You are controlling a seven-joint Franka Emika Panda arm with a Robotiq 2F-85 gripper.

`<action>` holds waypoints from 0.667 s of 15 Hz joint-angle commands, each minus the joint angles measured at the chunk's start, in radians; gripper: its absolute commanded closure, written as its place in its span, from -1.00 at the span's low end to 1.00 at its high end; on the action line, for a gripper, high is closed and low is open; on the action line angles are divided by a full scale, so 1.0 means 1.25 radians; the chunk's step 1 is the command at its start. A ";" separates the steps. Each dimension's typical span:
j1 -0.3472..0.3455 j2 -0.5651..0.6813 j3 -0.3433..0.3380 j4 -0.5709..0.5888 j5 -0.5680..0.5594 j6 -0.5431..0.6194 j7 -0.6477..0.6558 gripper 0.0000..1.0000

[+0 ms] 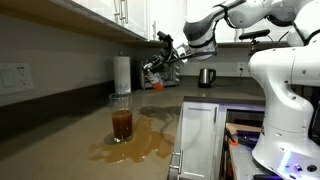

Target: Pour the contents from the can into the glass cup then put the can on the table

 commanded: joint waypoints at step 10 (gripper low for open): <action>0.004 -0.122 -0.034 0.028 0.139 -0.019 -0.097 0.50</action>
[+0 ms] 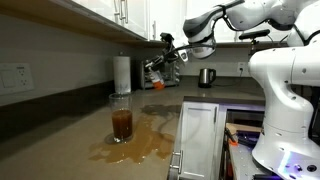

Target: Pour the contents from the can into the glass cup then put the can on the table

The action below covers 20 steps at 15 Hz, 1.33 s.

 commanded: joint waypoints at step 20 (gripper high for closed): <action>0.058 -0.169 -0.093 0.060 0.053 -0.010 -0.094 0.50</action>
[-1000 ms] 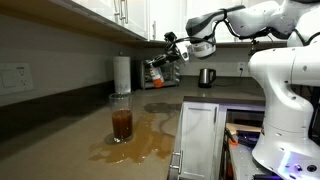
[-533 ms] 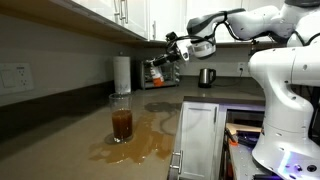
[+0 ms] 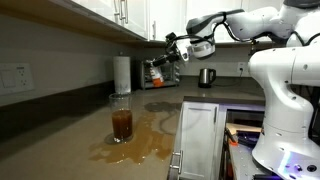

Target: Pour the contents from the can into the glass cup then put the can on the table

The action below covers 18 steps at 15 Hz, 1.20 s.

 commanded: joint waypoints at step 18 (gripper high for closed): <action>0.256 -0.071 -0.183 0.148 0.071 0.000 -0.112 0.50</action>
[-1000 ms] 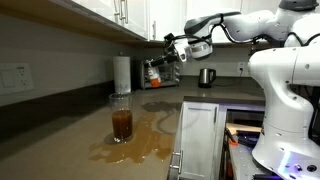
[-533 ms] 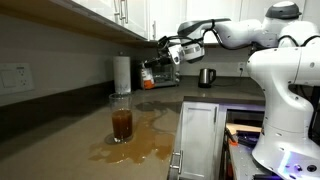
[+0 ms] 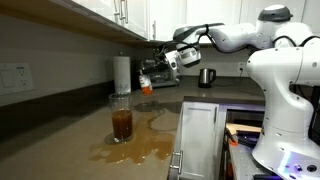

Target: Pour the contents from the can into the glass cup then put the can on the table

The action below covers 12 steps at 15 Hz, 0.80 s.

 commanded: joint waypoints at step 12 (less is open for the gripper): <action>0.132 -0.047 -0.085 0.093 0.030 0.013 -0.104 0.50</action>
